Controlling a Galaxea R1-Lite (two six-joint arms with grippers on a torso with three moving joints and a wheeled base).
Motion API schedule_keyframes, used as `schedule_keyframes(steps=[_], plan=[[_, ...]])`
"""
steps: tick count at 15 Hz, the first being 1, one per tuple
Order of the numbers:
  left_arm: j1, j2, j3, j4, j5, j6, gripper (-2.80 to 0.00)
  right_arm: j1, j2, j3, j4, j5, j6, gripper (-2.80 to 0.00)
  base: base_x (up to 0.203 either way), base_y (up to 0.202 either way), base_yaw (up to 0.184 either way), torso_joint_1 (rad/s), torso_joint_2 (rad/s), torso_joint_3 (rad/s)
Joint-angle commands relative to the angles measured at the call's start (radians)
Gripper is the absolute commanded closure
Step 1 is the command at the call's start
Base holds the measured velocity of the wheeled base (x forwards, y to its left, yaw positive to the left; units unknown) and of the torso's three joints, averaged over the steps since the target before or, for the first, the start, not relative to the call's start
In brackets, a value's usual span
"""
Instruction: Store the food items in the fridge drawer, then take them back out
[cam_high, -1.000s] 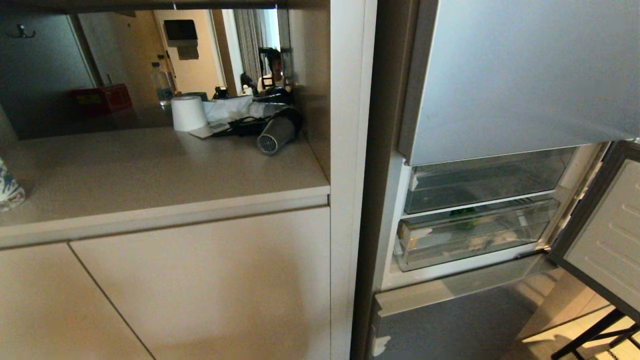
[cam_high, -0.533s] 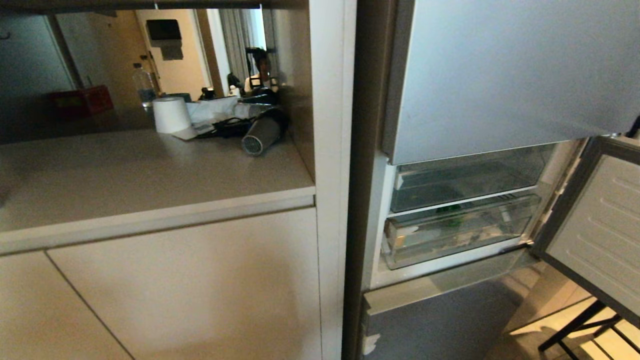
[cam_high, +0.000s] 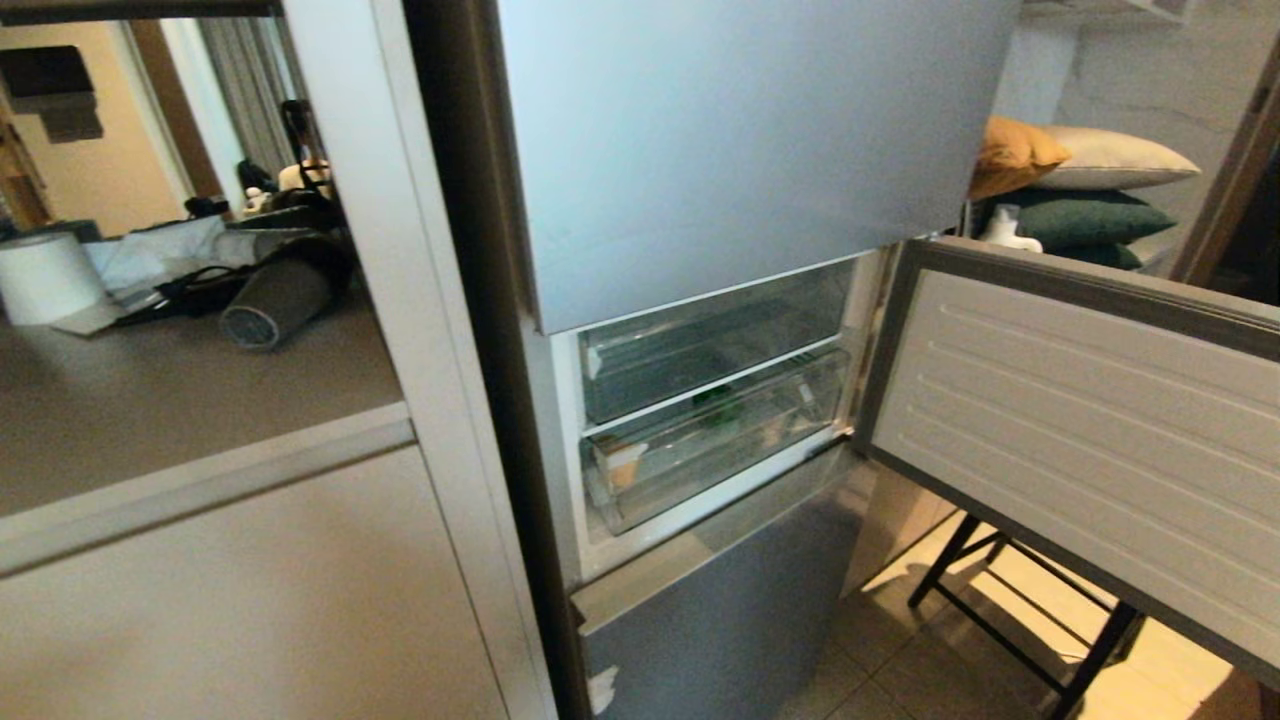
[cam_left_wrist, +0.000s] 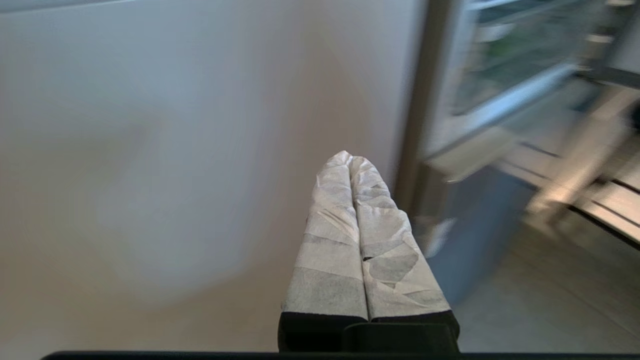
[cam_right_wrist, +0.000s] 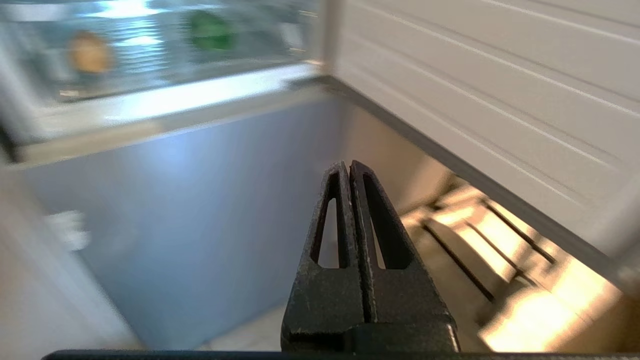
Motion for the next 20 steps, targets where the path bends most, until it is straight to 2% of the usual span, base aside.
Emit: schedule_keyframes(steps=[1, 10, 12, 16, 18, 20], plan=[[0.0, -0.001, 0.004, -0.001, 0.0, 0.0, 0.0, 0.0, 0.002, 0.0, 0.0, 0.0, 0.0, 0.0, 0.0, 0.007, -0.178, -0.002, 0.0, 0.002], [0.0, -0.002, 0.005, -0.001, 0.0, -0.001, 0.0, 0.0, 0.002, 0.0, -0.001, -0.003, 0.024, 0.0, -0.001, 0.008, -0.168, 0.001, 0.0, 0.004], [0.0, -0.001, 0.005, -0.001, 0.0, 0.0, 0.0, 0.0, 0.002, 0.0, -0.003, -0.004, 0.049, 0.0, -0.002, 0.004, -0.039, 0.001, 0.0, 0.003], [0.0, 0.0, 0.005, -0.001, 0.0, 0.0, 0.0, 0.0, 0.002, -0.001, -0.006, -0.008, 0.038, 0.0, 0.0, 0.0, 0.0, 0.0, 0.0, 0.0], [0.0, -0.002, 0.005, -0.001, 0.0, -0.001, 0.0, 0.0, 0.01, -0.081, 0.003, -0.033, 0.024, 0.0, 0.0, 0.0, 0.0, 0.0, 0.0, 0.0], [0.0, 0.0, 0.005, -0.001, 0.0, -0.001, 0.0, -0.001, 0.113, -0.183, 0.024, -0.052, 0.023, 0.0, 0.0, 0.0, 0.0, 0.0, 0.0, 0.0]])
